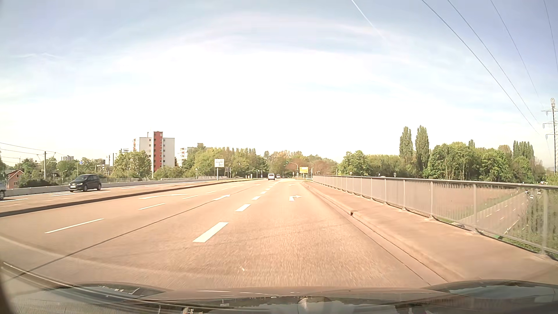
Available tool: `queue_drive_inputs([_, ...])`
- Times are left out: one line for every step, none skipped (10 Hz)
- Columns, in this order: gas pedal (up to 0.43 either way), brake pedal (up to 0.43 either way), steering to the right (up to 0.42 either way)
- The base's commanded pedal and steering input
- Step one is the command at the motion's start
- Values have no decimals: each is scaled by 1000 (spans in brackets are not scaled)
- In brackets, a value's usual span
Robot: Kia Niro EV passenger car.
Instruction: Follow the waypoints while adhering to traffic rules and regulations
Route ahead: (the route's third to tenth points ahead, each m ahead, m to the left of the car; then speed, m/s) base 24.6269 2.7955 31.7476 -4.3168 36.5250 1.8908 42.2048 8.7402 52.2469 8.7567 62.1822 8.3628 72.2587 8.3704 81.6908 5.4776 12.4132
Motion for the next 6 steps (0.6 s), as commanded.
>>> queue_drive_inputs([47,0,2])
queue_drive_inputs([47,0,1])
queue_drive_inputs([47,0,1])
queue_drive_inputs([47,0,1])
queue_drive_inputs([47,0,1])
queue_drive_inputs([47,0,1])
